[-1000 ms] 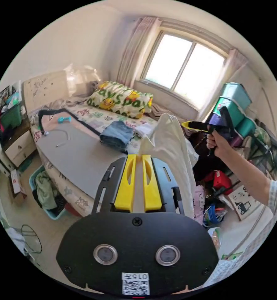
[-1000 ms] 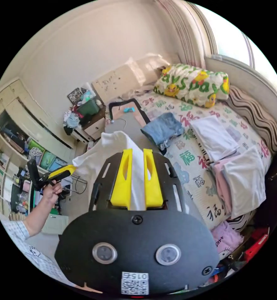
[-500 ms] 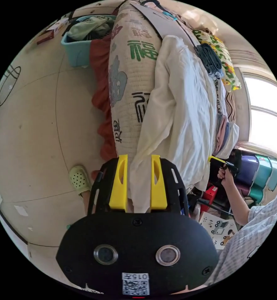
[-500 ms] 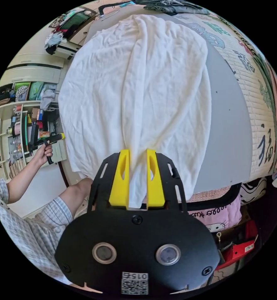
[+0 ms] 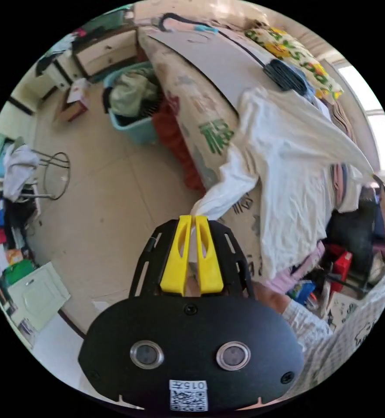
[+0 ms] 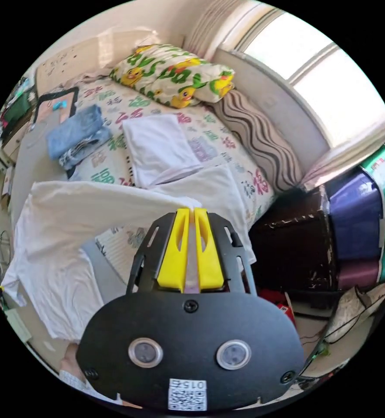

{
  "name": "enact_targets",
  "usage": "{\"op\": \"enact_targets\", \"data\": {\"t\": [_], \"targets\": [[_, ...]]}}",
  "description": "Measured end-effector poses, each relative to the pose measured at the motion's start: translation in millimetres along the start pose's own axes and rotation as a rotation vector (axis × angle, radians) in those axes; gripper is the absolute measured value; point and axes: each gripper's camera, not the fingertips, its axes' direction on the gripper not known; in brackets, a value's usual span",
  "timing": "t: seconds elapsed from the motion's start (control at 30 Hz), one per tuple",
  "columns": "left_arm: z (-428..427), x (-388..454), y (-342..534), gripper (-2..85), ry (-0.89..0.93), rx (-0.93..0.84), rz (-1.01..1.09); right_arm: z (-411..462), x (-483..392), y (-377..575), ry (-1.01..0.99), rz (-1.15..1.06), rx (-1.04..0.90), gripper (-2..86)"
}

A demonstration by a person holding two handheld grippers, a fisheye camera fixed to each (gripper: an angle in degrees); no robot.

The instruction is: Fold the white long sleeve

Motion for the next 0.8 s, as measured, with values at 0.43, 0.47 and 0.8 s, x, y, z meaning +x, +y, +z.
{"op": "enact_targets", "data": {"t": [0.43,0.47,0.8], "targets": [[106,190,229,8.3,0.549,-0.368,-0.027,-28,-41,109,-0.665,-0.433,-0.707,11.7],[110,197,238,8.4,0.579,-0.383,-0.042,-43,-32,102,-0.638,-0.401,-0.665,10.3],[92,276,337,7.8,0.636,-0.403,-0.035,-153,40,18,-0.661,-0.408,-0.695,9.5]]}}
